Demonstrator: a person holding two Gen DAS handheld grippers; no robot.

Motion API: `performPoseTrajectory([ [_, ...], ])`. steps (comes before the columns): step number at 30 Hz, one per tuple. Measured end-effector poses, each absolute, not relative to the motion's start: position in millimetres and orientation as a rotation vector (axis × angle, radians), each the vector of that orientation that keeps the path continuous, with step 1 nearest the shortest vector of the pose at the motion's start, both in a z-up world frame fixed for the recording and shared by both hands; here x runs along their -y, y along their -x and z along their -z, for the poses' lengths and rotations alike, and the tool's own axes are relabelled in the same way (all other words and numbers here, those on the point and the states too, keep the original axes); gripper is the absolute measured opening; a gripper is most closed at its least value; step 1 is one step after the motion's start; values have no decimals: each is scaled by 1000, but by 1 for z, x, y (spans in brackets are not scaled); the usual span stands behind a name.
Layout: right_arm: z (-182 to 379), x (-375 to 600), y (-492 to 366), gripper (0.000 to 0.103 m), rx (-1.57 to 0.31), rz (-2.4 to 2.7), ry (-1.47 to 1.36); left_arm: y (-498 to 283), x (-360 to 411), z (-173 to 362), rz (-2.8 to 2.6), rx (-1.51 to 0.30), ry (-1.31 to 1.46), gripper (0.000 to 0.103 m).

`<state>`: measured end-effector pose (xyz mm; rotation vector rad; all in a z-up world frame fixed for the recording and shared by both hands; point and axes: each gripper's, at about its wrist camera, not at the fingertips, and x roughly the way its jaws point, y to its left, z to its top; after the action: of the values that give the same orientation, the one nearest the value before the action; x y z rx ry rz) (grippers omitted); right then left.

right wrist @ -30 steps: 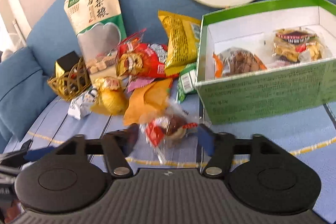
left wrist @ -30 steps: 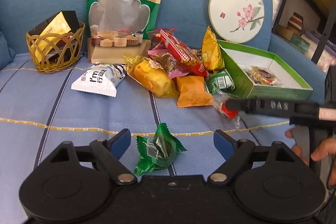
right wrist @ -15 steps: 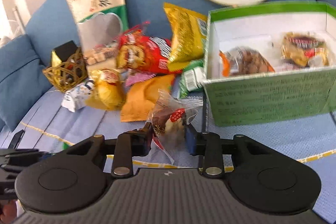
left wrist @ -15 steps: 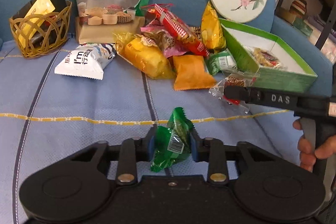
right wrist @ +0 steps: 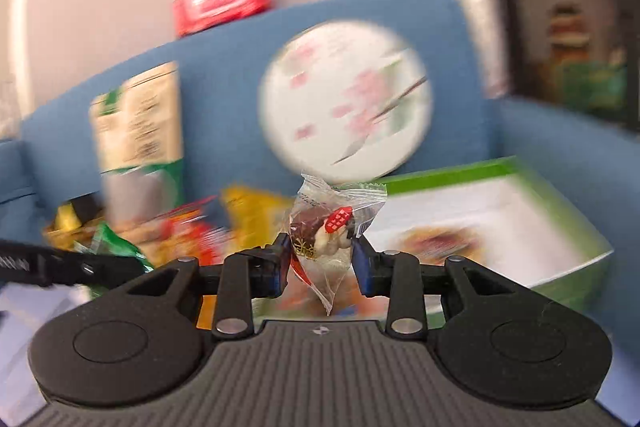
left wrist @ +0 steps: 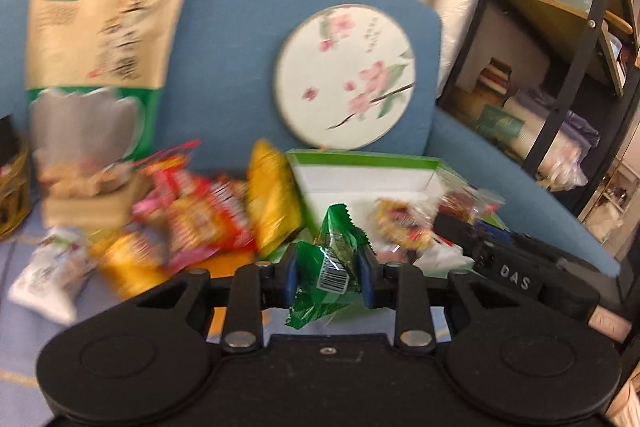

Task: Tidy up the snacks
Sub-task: 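Carry both candies into the green box and release them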

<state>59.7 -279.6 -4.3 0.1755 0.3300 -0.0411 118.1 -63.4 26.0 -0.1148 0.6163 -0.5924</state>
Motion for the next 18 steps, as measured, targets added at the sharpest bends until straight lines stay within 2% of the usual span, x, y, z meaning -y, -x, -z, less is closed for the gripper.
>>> performPoseTrajectory([
  [12,30,341,-82,59,-367,295,-247,-173,168,0,665,-691,98,42],
  [13,33,340,-84,60,-372,300,-242,-175,173,4,666,-691,75,46],
  [15,41,340,-90,66,-418,295,-234,-178,177,10,656,-685,51,66],
  [16,45,339,-95,68,-447,294,-231,-180,177,13,651,-681,49,103],
  [18,48,336,-96,86,-452,302,-217,-178,172,12,610,-653,64,103],
])
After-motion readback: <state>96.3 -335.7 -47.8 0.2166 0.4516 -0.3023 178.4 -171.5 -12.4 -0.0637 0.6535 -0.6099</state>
